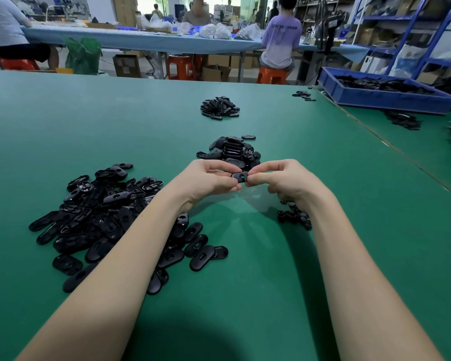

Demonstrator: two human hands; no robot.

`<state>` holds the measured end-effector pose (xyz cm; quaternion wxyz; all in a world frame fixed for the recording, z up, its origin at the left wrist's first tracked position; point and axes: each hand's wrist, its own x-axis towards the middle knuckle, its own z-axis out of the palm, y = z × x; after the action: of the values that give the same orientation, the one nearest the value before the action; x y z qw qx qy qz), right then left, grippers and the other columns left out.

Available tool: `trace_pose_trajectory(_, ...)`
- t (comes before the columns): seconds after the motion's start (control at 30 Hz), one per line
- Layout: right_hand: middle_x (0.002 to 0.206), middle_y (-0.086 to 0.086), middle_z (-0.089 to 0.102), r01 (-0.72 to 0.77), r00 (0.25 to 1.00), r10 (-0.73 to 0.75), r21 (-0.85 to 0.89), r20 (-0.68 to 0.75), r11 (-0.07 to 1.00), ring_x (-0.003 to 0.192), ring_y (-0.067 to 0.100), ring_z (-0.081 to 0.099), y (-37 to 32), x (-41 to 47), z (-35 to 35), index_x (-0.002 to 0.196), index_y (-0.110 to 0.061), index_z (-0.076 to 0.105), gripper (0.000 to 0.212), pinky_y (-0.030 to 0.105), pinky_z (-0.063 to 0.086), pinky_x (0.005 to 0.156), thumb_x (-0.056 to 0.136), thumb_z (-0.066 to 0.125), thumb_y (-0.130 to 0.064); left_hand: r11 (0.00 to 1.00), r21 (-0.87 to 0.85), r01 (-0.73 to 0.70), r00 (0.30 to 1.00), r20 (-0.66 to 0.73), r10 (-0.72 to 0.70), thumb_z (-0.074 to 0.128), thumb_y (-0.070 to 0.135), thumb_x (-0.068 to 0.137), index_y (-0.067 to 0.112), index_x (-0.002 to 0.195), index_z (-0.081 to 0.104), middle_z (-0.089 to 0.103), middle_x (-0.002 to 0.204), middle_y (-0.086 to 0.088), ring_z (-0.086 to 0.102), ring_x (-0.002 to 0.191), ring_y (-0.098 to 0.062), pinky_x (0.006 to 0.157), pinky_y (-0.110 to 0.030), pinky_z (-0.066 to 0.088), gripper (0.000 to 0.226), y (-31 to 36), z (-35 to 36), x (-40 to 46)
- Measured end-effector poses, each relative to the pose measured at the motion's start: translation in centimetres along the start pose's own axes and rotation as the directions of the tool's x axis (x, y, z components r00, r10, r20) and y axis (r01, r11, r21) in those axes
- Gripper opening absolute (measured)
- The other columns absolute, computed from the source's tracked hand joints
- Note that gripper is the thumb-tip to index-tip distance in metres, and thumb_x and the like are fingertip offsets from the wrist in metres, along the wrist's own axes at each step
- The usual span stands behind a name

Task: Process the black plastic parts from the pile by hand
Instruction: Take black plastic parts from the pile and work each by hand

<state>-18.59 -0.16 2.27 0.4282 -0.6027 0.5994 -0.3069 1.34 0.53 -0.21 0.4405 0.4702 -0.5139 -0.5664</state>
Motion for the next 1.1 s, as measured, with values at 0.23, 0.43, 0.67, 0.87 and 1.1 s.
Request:
trace_pose_trajectory(0.23,0.073,-0.003,0.065,0.106,0.994,-0.108,-0.076,-0.020,0.991,0.045,0.000,0.041,-0.36,0.44,0.32,0.087,-0.022,0.081,0.008,0.018,0.036,0.054,0.081,0.083,-0.027,0.999,0.038,-0.014,0.999,0.029,0.013,0.070,-0.006,0.086,0.006,0.107,0.074,0.076,0.100,-0.020,0.075,0.089,-0.020,0.085,-0.024,0.059,0.024,-0.01,-0.13,0.21)
trace_pose_trajectory(0.43,0.062,-0.014,0.061,0.086,0.995,-0.091,-0.085,-0.051,0.993,0.041,-0.005,0.045,-0.11,0.74,0.67,0.085,-0.022,0.081,0.008,0.011,0.032,0.044,0.080,0.085,-0.027,0.999,0.040,-0.014,1.000,0.024,0.013,0.072,-0.005,0.085,0.007,0.106,0.074,0.077,0.098,-0.017,0.075,0.091,-0.020,0.085,-0.024,0.059,0.025,-0.18,-0.25,0.40)
trace_pose_trajectory(0.67,0.038,-0.024,0.048,0.060,0.995,-0.066,-0.082,-0.076,0.995,0.038,-0.008,0.045,-0.13,0.67,0.83,0.082,-0.024,0.080,0.006,0.007,0.027,0.036,0.078,0.085,-0.024,0.998,0.061,-0.023,1.000,0.023,0.021,0.072,-0.005,0.085,0.008,0.105,0.074,0.077,0.095,-0.015,0.075,0.088,-0.018,0.081,-0.021,0.058,0.024,-0.06,-0.16,0.26)
trace_pose_trajectory(0.87,0.035,-0.023,0.045,0.015,0.995,-0.026,-0.116,-0.094,0.993,0.034,-0.002,0.041,-0.41,0.61,0.87,0.080,-0.026,0.076,0.014,0.009,0.024,0.033,0.073,0.087,-0.028,0.997,0.081,-0.015,1.000,0.023,0.013,0.068,-0.008,0.088,0.003,0.108,0.073,0.077,0.093,-0.015,0.075,0.083,-0.016,0.075,-0.018,0.057,0.024,0.18,-0.03,0.04)
trace_pose_trajectory(1.1,0.068,0.000,0.049,0.026,0.999,-0.025,0.032,-0.030,0.999,0.064,0.019,0.036,0.49,0.45,0.93,0.075,-0.030,0.079,0.020,0.018,0.021,0.040,0.067,0.093,-0.043,0.999,0.046,0.013,0.999,0.030,-0.015,0.063,-0.010,0.090,0.006,0.099,0.072,0.071,0.086,-0.016,0.067,0.079,-0.020,0.081,-0.022,0.059,0.021,0.36,-0.09,-0.11)
